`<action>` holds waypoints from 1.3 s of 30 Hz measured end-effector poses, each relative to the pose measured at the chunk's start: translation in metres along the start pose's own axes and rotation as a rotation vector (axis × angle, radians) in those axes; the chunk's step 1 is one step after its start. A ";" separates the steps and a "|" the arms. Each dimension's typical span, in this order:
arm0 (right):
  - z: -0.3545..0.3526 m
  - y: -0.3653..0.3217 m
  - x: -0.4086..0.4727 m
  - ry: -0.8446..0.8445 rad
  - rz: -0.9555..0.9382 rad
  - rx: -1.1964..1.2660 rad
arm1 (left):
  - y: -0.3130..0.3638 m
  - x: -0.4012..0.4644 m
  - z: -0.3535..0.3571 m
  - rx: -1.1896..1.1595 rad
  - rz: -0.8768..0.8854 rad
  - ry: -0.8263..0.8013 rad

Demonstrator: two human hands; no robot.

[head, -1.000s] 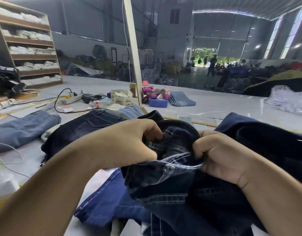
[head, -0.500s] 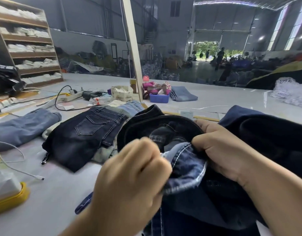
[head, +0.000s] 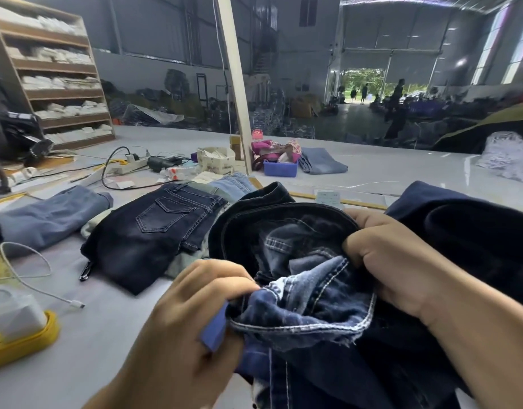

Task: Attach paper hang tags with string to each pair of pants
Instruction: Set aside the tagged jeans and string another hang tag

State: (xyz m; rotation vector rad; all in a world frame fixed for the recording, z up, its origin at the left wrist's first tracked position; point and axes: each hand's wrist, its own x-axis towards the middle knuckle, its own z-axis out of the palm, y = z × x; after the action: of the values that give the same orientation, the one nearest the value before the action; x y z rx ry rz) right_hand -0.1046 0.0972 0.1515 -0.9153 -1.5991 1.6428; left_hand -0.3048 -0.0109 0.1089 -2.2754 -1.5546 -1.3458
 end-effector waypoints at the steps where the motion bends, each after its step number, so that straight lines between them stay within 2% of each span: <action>1: 0.000 0.001 0.000 -0.010 -0.001 -0.003 | -0.008 -0.006 -0.003 -0.014 0.089 0.044; 5: 0.004 0.002 -0.004 0.011 -0.043 -0.063 | -0.018 -0.008 -0.006 -0.200 0.044 0.020; 7: 0.008 -0.001 -0.008 0.065 -0.105 -0.218 | -0.013 -0.007 -0.006 -0.332 -0.147 0.015; 9: 0.012 -0.002 -0.012 0.112 -0.174 -0.392 | -0.009 -0.010 -0.005 -0.498 -0.418 -0.001; 12: 0.018 0.004 -0.015 0.159 -0.269 -0.602 | -0.015 -0.011 -0.004 -0.676 -0.822 -0.191; 15: 0.024 0.003 -0.017 0.285 -0.607 -1.020 | -0.014 -0.008 -0.005 -0.990 -0.902 -0.246; 17: 0.030 -0.003 -0.019 0.178 -0.882 -1.204 | -0.009 -0.002 -0.006 -1.254 -0.948 -0.216; 18: 0.033 -0.004 -0.020 0.023 -0.957 -1.263 | -0.006 0.004 -0.003 -1.296 -0.966 -0.213; 19: 0.036 -0.005 -0.020 -0.128 -0.981 -1.308 | -0.002 0.009 -0.001 -1.288 -0.957 -0.205; 20: 0.038 -0.004 -0.019 -0.241 -0.945 -1.307 | -0.003 0.007 0.000 -1.261 -0.852 -0.230; 21: 0.039 -0.004 -0.020 -0.305 -0.864 -1.238 | -0.001 0.005 0.001 -1.189 -0.768 -0.234; 23: 0.035 -0.006 -0.019 -0.363 -0.556 -0.872 | -0.003 0.008 0.007 -1.127 -0.741 -0.174; 25: 0.030 -0.011 -0.016 -0.363 -0.256 -0.529 | 0.006 0.013 0.009 -1.181 -0.772 -0.160; 27: 0.030 -0.011 -0.015 -0.346 -0.092 -0.407 | 0.025 0.030 0.010 -1.187 -0.840 -0.079; 30: 0.031 -0.009 -0.014 -0.303 0.003 -0.228 | 0.037 0.030 0.009 -1.200 -0.777 -0.022; 34: 0.022 -0.006 -0.018 -0.227 0.006 0.002 | 0.037 0.029 0.011 -1.103 -0.737 0.008; 39: 0.018 -0.004 -0.020 -0.139 -0.027 0.237 | 0.042 0.017 0.011 -0.916 -0.620 -0.098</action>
State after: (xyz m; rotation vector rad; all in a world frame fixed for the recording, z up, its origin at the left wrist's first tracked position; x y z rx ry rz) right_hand -0.1097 0.0709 0.1565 -0.6684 -1.4589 1.8639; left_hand -0.2636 -0.0136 0.1301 -2.3455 -2.0818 -2.5792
